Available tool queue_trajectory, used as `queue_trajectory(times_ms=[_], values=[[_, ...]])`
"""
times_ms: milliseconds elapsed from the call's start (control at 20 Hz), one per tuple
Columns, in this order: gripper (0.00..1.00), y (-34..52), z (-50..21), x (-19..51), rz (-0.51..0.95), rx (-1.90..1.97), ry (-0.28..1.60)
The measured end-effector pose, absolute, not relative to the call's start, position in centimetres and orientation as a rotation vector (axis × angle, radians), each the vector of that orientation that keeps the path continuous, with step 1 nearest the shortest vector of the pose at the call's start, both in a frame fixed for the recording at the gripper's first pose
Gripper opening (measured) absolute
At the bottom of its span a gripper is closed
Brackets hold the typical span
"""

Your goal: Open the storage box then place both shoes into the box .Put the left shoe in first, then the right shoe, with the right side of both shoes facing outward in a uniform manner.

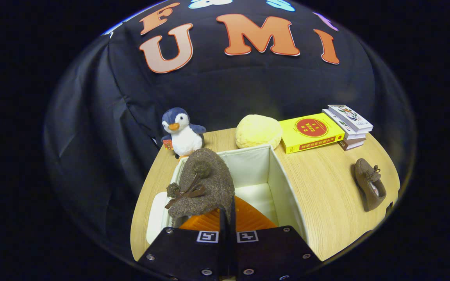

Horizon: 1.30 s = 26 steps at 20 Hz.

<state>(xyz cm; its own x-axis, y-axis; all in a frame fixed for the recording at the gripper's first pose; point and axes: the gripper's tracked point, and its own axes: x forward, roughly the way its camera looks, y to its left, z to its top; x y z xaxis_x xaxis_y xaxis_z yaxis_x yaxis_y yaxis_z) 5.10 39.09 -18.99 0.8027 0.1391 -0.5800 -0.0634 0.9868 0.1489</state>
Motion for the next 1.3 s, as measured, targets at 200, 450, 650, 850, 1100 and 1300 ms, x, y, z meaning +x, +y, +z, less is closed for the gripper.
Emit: queue_trajectory(times_ms=[200, 450, 650, 850, 1100, 1300], values=[[0.03, 40.0, -21.0, 5.0, 0.097, 0.089, 0.665], [0.19, 40.1, -22.1, 4.3, 0.117, 0.05, 0.699], [0.68, 38.7, -23.2, 3.4, 0.105, -0.01, 0.727], [0.99, 37.7, -21.1, 3.4, 0.126, 0.041, 0.678], [0.99, 34.8, -17.2, 3.2, 0.15, 0.09, 0.584], [0.99, 30.5, -14.8, 3.3, 0.129, 0.105, 0.524]])
